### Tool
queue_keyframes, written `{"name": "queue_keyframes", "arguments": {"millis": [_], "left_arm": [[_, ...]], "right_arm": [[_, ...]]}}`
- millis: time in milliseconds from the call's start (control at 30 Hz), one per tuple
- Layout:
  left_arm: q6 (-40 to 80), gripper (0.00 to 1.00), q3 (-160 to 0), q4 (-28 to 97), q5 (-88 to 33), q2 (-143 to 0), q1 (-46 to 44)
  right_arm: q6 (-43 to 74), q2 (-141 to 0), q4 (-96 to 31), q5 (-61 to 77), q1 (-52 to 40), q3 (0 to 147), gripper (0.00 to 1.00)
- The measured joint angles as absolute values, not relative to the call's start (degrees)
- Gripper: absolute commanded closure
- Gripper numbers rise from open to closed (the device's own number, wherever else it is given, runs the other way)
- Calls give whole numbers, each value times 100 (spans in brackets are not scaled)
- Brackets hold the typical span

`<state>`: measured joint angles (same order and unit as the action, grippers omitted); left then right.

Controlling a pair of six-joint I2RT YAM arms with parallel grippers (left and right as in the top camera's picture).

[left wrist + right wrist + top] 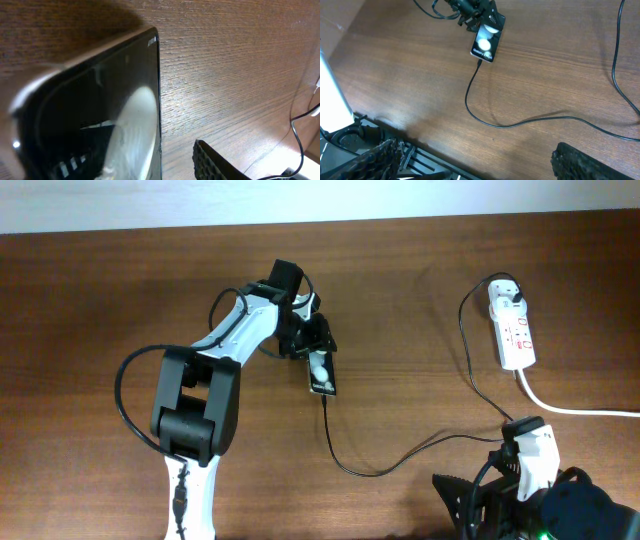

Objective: Plug charger to phone and switch on socket
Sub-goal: 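Lower the phone onto the table with the left gripper and release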

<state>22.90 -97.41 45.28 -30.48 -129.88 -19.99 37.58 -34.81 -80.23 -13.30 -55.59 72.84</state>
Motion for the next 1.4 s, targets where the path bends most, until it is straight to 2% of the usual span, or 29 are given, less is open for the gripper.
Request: {"name": "queue_keyframes", "arguments": {"millis": [133, 167, 600, 833, 1033, 1233, 1400], "left_arm": [[2268, 18, -9751, 4523, -3017, -12988, -1999], [2265, 1, -9778, 4523, -3044, -12986, -1999], [2246, 1, -9848, 4504, -3059, -12964, -1999], [2248, 1, -9887, 4604, -2587, -12938, -2029], [2246, 1, -9939, 5234, -1695, -12886, -1973], [2180, 1, -9944, 6702, -1428, -12890, -788], [1944, 0, -9942, 7175, -1409, -12868, -633]], "right_arm": [[3752, -3481, -8025, -1330, -5559, 7284, 1], [3754, -3481, -8023, -1330, -5559, 7284, 1], [3756, -3481, -8027, -1330, -5559, 7284, 1], [3756, -3481, -8029, -1328, -5559, 7284, 1], [3756, -3481, -8034, -1328, -5559, 7260, 1], [3778, -3481, -8027, -1328, -5559, 6726, 1], [3929, -3481, -7972, -1328, -5559, 6473, 1]]}}
